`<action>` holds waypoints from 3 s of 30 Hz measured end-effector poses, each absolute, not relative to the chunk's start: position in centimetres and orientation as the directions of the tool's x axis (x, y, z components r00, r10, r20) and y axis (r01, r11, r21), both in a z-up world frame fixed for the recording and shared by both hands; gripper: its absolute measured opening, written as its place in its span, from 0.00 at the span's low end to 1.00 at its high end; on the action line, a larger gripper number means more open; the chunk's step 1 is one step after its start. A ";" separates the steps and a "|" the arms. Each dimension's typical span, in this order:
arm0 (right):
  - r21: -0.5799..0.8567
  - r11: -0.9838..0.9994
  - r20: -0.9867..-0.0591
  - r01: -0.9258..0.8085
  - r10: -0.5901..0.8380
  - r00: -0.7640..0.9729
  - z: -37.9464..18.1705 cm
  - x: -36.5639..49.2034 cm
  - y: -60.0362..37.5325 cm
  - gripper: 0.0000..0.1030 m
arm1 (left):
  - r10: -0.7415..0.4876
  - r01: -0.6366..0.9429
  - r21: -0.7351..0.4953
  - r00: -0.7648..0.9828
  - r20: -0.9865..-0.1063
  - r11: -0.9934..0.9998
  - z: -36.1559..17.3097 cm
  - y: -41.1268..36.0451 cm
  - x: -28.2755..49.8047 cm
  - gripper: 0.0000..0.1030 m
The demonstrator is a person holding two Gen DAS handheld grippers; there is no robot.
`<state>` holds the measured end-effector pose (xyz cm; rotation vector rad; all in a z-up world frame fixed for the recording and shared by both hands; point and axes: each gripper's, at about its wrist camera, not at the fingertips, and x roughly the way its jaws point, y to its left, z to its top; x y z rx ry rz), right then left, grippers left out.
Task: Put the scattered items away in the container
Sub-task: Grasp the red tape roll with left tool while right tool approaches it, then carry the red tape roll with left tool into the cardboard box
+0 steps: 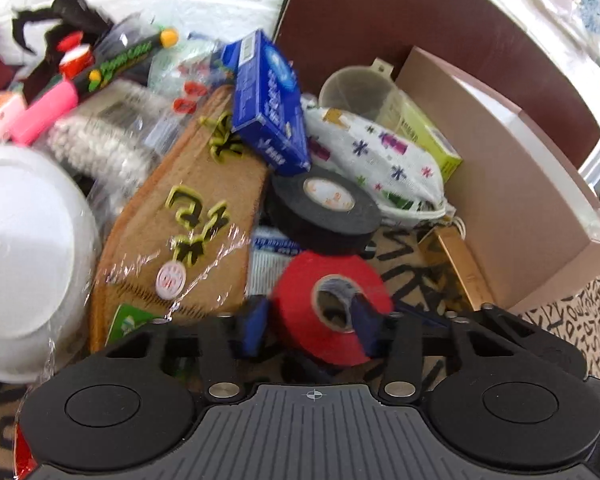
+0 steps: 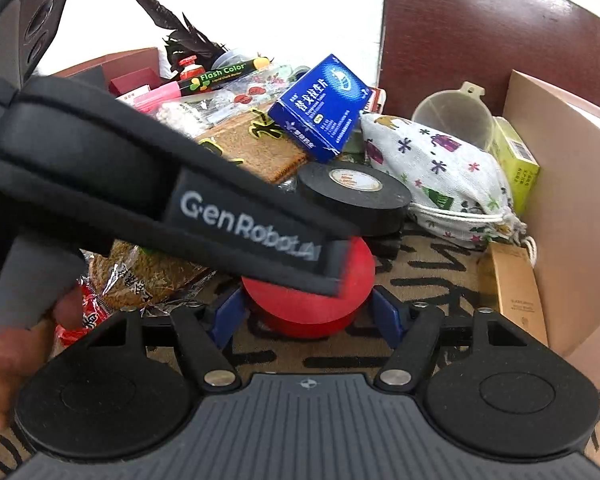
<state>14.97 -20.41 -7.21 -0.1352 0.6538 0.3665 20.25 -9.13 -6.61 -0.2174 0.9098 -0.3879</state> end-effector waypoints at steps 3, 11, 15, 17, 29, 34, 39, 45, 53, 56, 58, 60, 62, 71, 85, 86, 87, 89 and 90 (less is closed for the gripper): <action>0.009 0.927 -0.627 -0.375 0.297 0.721 -6.9 14.0 -21.1 0.71 | -0.443 0.220 -0.386 0.520 -0.730 0.896 -6.8 -9.0 19.2 0.48; -0.019 0.934 -0.658 -0.357 0.257 0.708 -6.7 7.5 -23.2 0.70 | -0.455 0.319 -0.336 0.469 -0.757 0.886 -7.0 -11.9 12.4 0.48; -0.015 0.944 -0.667 -0.331 0.237 0.706 -6.3 3.2 -24.6 0.70 | -0.478 0.374 -0.328 0.439 -0.761 0.867 -7.1 -12.8 8.6 0.49; -0.026 0.946 -0.669 -0.323 0.224 0.708 -6.2 1.2 -25.2 0.70 | -0.489 0.406 -0.323 0.422 -0.763 0.855 -7.2 -13.0 7.0 0.49; 0.001 0.966 -0.656 -0.258 0.195 0.729 -5.6 -4.6 -27.1 0.68 | -0.493 0.439 -0.311 0.400 -0.772 0.843 -7.4 -13.9 4.3 0.55; 0.000 0.964 -0.654 -0.266 0.201 0.729 -5.6 -4.6 -26.9 0.68 | -0.489 0.466 -0.289 0.394 -0.778 0.836 -7.4 -14.2 4.5 0.51; 0.012 0.962 -0.653 -0.273 0.214 0.726 -5.8 -4.1 -26.6 0.68 | -0.497 0.459 -0.303 0.392 -0.774 0.835 -7.6 -14.2 4.9 0.56; 0.012 0.962 -0.657 -0.272 0.213 0.723 -5.9 -3.6 -26.3 0.70 | -0.496 0.467 -0.297 0.391 -0.775 0.833 -7.6 -14.4 5.0 0.57; 0.027 0.961 -0.664 -0.277 0.224 0.713 -5.5 -3.4 -26.4 0.69 | -0.475 0.483 -0.258 0.408 -0.780 0.837 -6.9 -15.1 4.6 0.49; 0.015 0.958 -0.659 -0.286 0.225 0.718 -4.8 -3.6 -26.6 0.69 | -0.498 0.470 -0.293 0.404 -0.767 0.833 -6.1 -15.1 4.9 0.48; -0.015 0.956 -0.646 -0.293 0.214 0.732 -4.1 -3.7 -26.7 0.69 | -0.512 0.474 -0.302 0.413 -0.753 0.827 -5.1 -15.5 5.1 0.48; -0.045 0.957 -0.627 -0.288 0.197 0.754 -3.2 -3.7 -27.0 0.69 | -0.528 0.488 -0.302 0.434 -0.730 0.819 -3.8 -16.1 5.3 0.48; -0.069 0.958 -0.603 -0.277 0.182 0.776 -2.0 -3.5 -27.5 0.69 | -0.543 0.504 -0.298 0.456 -0.706 0.811 -2.3 -16.9 5.6 0.48; -0.185 0.955 -0.472 -0.231 0.120 0.874 4.2 -1.0 -31.2 0.69 | -0.610 0.579 -0.277 0.522 -0.596 0.767 5.0 -22.1 8.9 0.48; -0.181 0.975 -0.446 -0.129 0.036 0.895 7.4 7.8 -39.3 0.69 | -0.640 0.620 -0.276 0.496 -0.587 0.734 7.4 -32.3 18.2 0.48; -0.173 0.977 -0.453 -0.125 0.033 0.891 7.1 8.5 -39.8 0.69 | -0.639 0.618 -0.281 0.490 -0.593 0.734 7.0 -32.9 18.9 0.48; -0.165 0.979 -0.461 -0.121 0.032 0.887 6.9 9.1 -40.3 0.69 | -0.638 0.618 -0.283 0.483 -0.599 0.734 6.7 -33.5 19.6 0.48; -0.152 0.982 -0.477 -0.114 0.028 0.878 6.4 10.2 -41.3 0.69 | -0.634 0.618 -0.283 0.472 -0.612 0.733 5.8 -34.5 20.9 0.48; -0.146 0.983 -0.487 -0.111 0.027 0.873 6.1 10.9 -41.7 0.69 | -0.631 0.618 -0.281 0.468 -0.619 0.734 5.4 -35.1 21.5 0.48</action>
